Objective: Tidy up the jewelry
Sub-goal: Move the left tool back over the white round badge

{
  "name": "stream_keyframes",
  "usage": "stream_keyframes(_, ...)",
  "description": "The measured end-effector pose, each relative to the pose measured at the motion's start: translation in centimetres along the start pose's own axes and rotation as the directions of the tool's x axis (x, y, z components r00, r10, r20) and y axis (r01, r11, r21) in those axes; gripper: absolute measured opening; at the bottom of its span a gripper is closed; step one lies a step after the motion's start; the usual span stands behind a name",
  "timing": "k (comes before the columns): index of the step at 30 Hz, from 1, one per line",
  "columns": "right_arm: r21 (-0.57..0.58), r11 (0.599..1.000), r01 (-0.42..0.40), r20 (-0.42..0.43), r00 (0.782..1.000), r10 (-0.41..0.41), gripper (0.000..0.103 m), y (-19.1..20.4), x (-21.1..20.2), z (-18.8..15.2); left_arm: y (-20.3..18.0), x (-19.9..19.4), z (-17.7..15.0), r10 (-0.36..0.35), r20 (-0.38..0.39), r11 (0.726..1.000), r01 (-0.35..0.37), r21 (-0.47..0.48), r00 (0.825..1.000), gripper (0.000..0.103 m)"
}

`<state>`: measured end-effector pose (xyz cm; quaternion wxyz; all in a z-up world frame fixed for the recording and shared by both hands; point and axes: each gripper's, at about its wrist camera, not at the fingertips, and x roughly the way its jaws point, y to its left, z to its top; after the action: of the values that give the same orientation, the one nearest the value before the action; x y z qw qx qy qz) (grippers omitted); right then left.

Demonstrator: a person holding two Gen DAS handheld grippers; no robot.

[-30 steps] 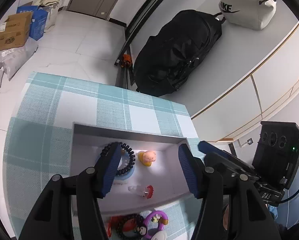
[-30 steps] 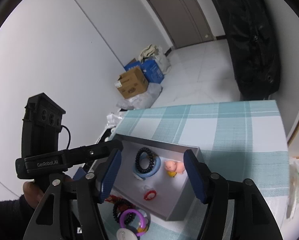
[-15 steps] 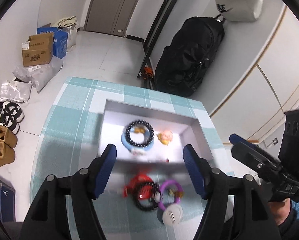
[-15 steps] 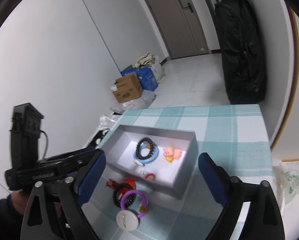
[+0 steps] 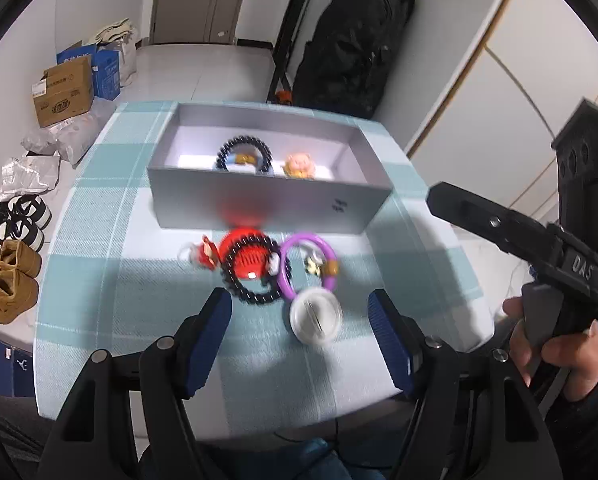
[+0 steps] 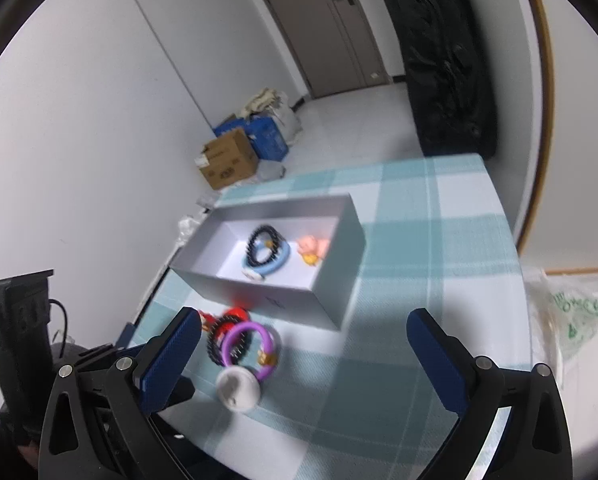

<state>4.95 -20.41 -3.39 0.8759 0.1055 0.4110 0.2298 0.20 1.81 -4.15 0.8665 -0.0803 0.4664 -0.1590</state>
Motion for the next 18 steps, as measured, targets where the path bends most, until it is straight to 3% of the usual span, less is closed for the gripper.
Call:
stream_keyframes(4,0.029,1.000,0.010,-0.015,1.000,-0.010,0.103,-0.4,-0.5,-0.7,-0.6,0.8,-0.8,0.017,-0.031,1.000,-0.017,0.007,0.999,0.066)
stream_keyframes(7,0.064,0.998,0.019,-0.017,1.000,-0.018,0.103,-1.1,-0.8,-1.1,-0.9,1.8,-1.5,0.068,-0.078,0.998,-0.067,0.018,0.995,0.066)
stream_keyframes(10,0.107,0.994,0.037,-0.025,0.999,-0.034,0.103,-1.7,-1.0,-1.4,-1.4,2.2,-1.8,0.127,-0.076,0.991,-0.123,0.059,0.989,0.066)
stream_keyframes(18,0.118,0.989,0.085,-0.033,0.996,-0.082,0.103,-2.3,-1.1,-1.6,-2.2,3.1,-1.7,0.140,-0.054,0.985,-0.133,0.114,0.989,0.066)
